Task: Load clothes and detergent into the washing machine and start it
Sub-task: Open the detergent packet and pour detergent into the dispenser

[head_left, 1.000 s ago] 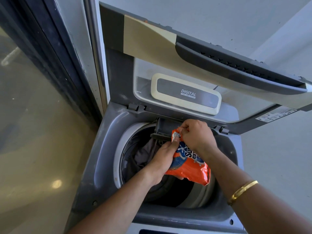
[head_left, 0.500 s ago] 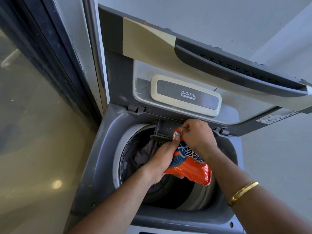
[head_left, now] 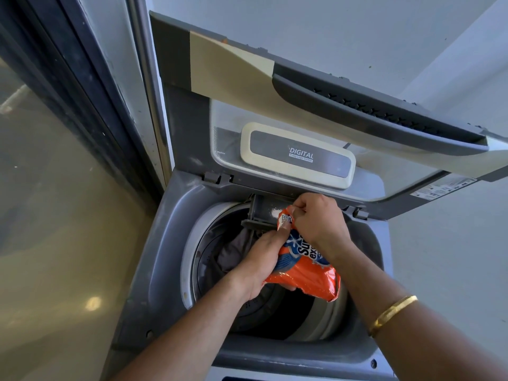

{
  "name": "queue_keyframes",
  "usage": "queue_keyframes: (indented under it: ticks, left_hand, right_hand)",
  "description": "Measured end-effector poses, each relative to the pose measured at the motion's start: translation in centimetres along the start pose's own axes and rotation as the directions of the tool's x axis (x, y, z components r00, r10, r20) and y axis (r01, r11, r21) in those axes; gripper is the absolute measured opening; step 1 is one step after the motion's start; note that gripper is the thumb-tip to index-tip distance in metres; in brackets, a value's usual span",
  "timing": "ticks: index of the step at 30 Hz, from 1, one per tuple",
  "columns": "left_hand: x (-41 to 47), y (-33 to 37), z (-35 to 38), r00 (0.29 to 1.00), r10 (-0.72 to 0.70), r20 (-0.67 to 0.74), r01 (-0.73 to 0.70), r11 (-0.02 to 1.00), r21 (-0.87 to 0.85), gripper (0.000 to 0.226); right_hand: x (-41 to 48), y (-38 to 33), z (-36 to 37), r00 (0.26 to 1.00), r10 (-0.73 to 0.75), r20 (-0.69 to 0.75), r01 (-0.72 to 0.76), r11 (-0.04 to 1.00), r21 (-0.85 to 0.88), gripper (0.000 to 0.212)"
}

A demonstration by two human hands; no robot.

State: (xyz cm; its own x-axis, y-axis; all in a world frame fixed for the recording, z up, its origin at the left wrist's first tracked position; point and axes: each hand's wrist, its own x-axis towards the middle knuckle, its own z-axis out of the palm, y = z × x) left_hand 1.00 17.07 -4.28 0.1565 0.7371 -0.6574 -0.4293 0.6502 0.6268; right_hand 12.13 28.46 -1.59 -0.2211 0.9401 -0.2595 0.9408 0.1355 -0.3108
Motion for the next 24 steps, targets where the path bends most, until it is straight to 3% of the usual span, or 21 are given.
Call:
queue_keyframes:
  ticks: [24]
  left_hand:
    - [0.40,0.18,-0.11,0.999,0.008,-0.048,-0.004,0.997,0.079,0.051]
  right_hand:
    - [-0.70,0.66,0.14,0.999,0.031,-0.044,-0.025,0.992,0.126,0.015]
